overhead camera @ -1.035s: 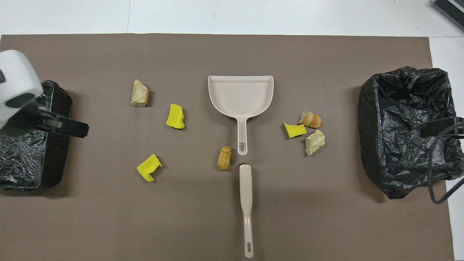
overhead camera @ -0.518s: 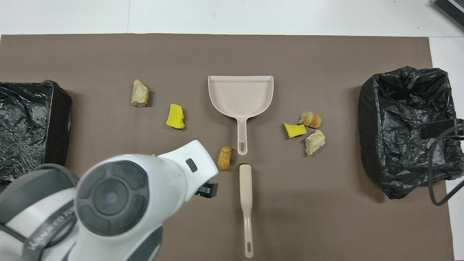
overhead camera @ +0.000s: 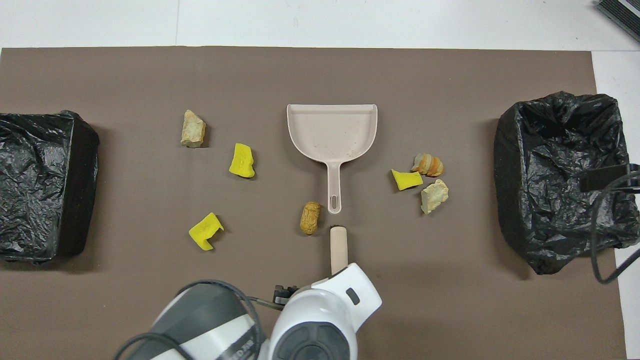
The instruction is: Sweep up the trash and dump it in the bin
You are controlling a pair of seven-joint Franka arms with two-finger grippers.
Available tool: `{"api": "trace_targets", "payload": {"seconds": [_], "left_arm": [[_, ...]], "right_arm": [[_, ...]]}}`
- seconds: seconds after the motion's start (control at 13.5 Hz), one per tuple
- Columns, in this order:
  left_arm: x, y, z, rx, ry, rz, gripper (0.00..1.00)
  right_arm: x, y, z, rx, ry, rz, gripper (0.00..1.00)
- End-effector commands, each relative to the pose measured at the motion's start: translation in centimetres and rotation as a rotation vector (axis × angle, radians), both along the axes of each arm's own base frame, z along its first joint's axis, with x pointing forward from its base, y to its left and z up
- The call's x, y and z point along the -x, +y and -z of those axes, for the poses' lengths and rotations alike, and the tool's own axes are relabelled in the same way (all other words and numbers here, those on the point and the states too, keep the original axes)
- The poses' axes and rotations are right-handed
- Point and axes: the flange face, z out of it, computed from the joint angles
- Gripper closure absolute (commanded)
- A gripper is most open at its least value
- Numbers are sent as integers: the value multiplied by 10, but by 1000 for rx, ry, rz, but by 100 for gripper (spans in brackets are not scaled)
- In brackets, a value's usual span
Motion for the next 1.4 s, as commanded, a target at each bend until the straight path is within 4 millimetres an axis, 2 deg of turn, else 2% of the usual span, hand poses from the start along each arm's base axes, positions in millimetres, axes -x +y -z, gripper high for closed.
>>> {"api": "trace_targets", "payload": {"seconds": [0.0, 0.3, 0.52, 0.59, 0.74, 0.89, 0.96, 1.18, 1.33], "left_arm": [[20, -32, 50, -32, -7, 4, 0], [51, -38, 101, -72, 10, 35, 0], [57, -42, 113, -92, 18, 44, 0], [66, -47, 125, -111, 25, 58, 3], [64, -50, 129, -99, 19, 53, 15], [58, -50, 130, -102, 20, 39, 46], [55, -48, 130, -105, 20, 35, 56], [45, -43, 126, -126, -13, 47, 96], [29, -34, 119, -131, -15, 18, 100]], "right_arm": [[8, -4, 0, 12, 9, -18, 0], [9, -3, 1, 12, 16, -18, 0], [11, -3, 1, 12, 16, -18, 0], [11, -3, 1, 12, 16, -18, 0], [11, -3, 0, 12, 14, -18, 0], [11, -3, 0, 12, 14, -18, 0], [11, -3, 0, 12, 14, -18, 0], [11, -3, 3, 11, 19, -20, 0], [12, -4, 2, 11, 17, -23, 0]]}}
